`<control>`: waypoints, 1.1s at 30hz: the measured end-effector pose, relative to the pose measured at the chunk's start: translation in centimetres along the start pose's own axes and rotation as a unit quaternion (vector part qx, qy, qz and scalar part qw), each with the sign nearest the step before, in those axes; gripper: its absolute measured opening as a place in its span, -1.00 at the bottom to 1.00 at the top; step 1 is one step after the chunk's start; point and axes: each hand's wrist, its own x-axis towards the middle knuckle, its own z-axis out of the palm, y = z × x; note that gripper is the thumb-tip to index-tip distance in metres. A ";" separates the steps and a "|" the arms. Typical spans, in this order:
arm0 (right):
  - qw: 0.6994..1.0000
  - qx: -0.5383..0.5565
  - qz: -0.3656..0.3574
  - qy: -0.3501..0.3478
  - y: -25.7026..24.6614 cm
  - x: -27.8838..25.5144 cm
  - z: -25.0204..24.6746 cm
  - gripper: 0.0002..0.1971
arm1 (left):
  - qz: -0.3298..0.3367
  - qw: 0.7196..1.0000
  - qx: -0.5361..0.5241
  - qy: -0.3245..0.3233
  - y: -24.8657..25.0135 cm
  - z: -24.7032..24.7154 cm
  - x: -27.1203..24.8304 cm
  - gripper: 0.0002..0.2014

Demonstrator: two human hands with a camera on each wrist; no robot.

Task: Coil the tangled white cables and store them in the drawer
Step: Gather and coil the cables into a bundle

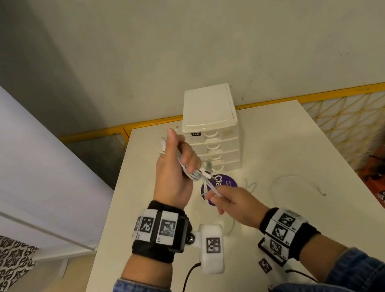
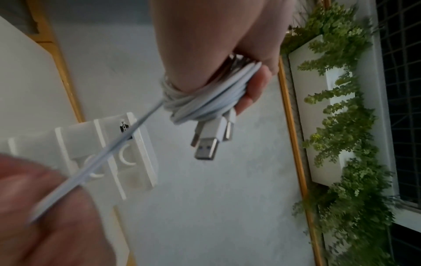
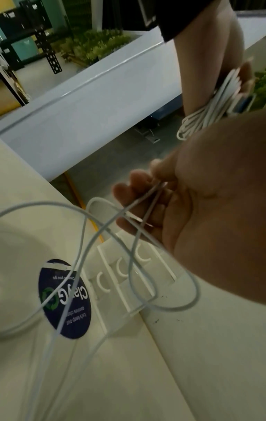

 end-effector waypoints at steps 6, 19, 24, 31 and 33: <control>0.992 -0.121 -0.045 -0.006 1.1 -0.5 0.0 -0.67 | 0.127 0.971 0.124 0.161 1.3 -1.6 0.4 -0.73; 0.910 -0.272 -0.280 0.140 -5.6 1.2 -4.9 -0.81 | -0.016 0.850 0.527 -0.009 -2.2 -3.5 0.1 -0.37; 0.911 -0.256 -0.265 0.186 -5.8 1.7 -6.2 -0.82 | -0.140 0.857 0.488 -0.084 -2.4 -1.7 -1.1 -0.07; 0.927 -0.206 -0.272 0.154 -3.8 2.7 -6.7 -0.72 | -0.197 0.886 0.392 -0.149 -2.5 -0.9 -1.9 -0.51; 0.936 -0.190 -0.259 0.141 -3.3 2.9 -6.7 -0.69 | -0.209 0.892 0.377 -0.138 -2.5 -0.8 -2.0 -0.70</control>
